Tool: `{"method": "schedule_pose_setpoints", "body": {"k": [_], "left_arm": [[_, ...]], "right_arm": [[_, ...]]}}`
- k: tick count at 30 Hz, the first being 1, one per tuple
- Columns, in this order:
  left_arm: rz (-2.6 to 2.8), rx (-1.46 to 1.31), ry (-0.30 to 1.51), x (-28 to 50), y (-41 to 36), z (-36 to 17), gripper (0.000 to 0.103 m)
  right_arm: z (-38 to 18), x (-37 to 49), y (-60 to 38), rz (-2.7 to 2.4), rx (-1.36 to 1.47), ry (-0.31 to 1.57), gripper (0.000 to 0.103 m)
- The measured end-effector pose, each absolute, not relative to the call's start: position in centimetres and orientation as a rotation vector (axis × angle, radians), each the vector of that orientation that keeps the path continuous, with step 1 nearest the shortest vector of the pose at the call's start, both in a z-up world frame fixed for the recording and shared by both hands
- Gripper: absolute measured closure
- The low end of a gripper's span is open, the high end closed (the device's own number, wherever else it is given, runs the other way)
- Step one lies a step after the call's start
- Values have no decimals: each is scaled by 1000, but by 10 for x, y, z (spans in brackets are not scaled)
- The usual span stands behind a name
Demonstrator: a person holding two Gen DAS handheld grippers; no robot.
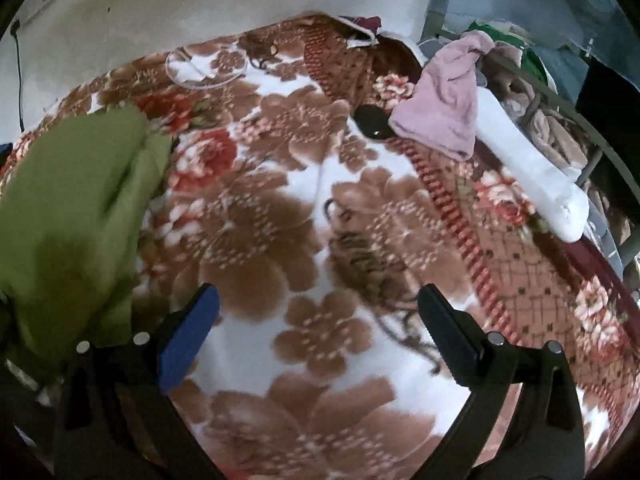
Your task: Fold large clothes
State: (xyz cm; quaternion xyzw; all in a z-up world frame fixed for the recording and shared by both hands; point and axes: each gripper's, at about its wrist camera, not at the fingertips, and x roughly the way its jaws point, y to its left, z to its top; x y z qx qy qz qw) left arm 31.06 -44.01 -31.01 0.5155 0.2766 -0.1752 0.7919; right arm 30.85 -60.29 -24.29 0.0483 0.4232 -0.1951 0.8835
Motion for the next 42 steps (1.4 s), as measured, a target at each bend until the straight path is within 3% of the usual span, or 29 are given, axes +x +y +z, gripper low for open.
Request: {"method": "schedule_pose_setpoints", "body": {"k": [1,3,4,5,8,17,23,30,36,42], "left_arm": [[-370,1130,578,307,-441,-315,81],[-358,1154,534,298,-441,-322,58],[-357,1159,512,294,-441,-323,37],[-338,1165,466,288,-441,-322,23],[-353,1101,437,274,-435,-310,5],[-318,917,415,244,-366,-240,5],[-241,679,511,291,-284,-195,5],[-177,469,711,356,-224,-210,5],[-213,270,727,372,-205,-192,5],[-392,112,706,401,-224,-175,5]], "right_arm": [[-240,309,-606,-392,101,877,5],[-233,313,-605,-348,92,869,5],[-229,315,-601,-317,78,862,5],[-228,320,-598,-293,66,861,5],[-223,332,-578,-244,9,859,5],[-217,357,-509,-136,-49,854,5],[-257,370,-452,-121,-219,909,5],[-302,338,-479,-183,-190,993,5],[-232,343,-490,-172,-101,876,5],[-185,435,-449,-88,-124,748,5]]}}
